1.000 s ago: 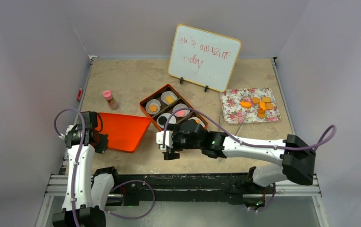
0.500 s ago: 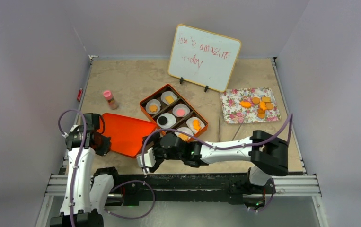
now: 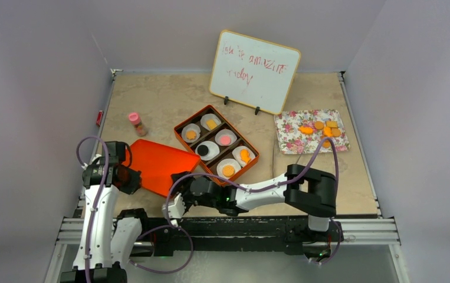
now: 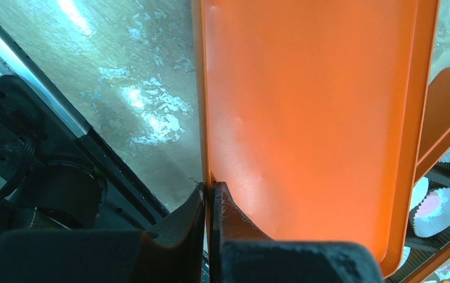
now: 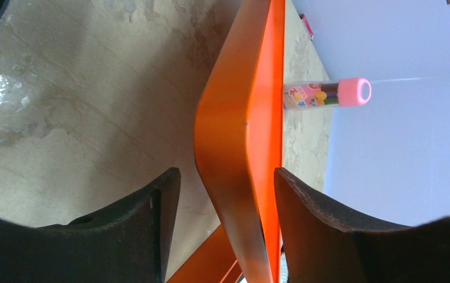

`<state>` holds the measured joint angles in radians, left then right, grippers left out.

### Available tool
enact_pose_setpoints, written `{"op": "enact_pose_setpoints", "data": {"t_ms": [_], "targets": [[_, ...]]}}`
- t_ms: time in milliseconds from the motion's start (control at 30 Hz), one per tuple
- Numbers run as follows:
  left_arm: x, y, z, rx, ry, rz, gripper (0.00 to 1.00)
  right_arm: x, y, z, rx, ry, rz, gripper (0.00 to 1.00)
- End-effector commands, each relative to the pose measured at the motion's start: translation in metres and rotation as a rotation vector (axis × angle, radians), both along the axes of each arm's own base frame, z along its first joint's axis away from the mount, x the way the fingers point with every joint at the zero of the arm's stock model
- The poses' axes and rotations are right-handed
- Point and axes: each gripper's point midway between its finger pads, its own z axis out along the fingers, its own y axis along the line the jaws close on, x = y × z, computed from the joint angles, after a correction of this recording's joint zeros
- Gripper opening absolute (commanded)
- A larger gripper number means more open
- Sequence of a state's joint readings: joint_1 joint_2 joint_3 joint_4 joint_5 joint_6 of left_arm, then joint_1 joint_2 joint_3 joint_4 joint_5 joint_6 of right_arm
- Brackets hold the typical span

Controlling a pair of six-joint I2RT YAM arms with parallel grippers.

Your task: Pack the cookies

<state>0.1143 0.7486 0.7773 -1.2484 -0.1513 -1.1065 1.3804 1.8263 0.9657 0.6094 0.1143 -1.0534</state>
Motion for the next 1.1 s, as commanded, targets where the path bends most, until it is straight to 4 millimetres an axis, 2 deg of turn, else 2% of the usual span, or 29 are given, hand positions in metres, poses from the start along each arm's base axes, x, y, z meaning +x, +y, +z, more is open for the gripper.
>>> {"op": "enact_pose_setpoints", "data": {"t_ms": [0, 133, 233, 333, 400, 500, 600, 700, 867, 967, 1067], "targets": [[0.020, -0.008, 0.017, -0.025, -0.106, -0.054, 0.00, 0.010, 0.017, 0.049, 0.149, -0.102, -0.036, 0.59], [0.024, -0.010, 0.023, -0.027, -0.138, -0.071, 0.00, 0.009, 0.016, 0.061, 0.181, -0.112, -0.042, 0.45], [0.029, -0.007, 0.032, -0.003, -0.175, -0.092, 0.00, 0.008, 0.013, 0.080, 0.217, -0.101, -0.052, 0.28], [0.034, -0.001, 0.050, 0.038, -0.216, -0.101, 0.00, 0.006, 0.010, 0.096, 0.245, -0.066, -0.056, 0.08], [0.038, 0.004, 0.068, 0.074, -0.260, -0.108, 0.03, 0.003, 0.007, 0.103, 0.249, -0.034, -0.055, 0.00], [0.044, 0.011, 0.104, 0.137, -0.350, -0.116, 0.15, 0.000, 0.002, 0.117, 0.268, 0.004, -0.058, 0.00], [0.046, 0.018, 0.146, 0.202, -0.462, -0.122, 0.32, -0.001, -0.004, 0.129, 0.286, 0.036, -0.068, 0.00], [0.046, 0.021, 0.179, 0.252, -0.559, -0.135, 0.48, -0.004, -0.009, 0.135, 0.294, 0.087, -0.080, 0.00], [0.045, 0.021, 0.215, 0.297, -0.681, -0.156, 0.68, -0.002, -0.024, 0.155, 0.351, 0.152, -0.135, 0.00], [0.043, 0.020, 0.231, 0.319, -0.754, -0.169, 0.74, 0.003, -0.035, 0.165, 0.387, 0.196, -0.182, 0.00], [0.042, 0.019, 0.242, 0.338, -0.813, -0.180, 0.76, 0.010, -0.047, 0.175, 0.431, 0.264, -0.232, 0.00]]}}
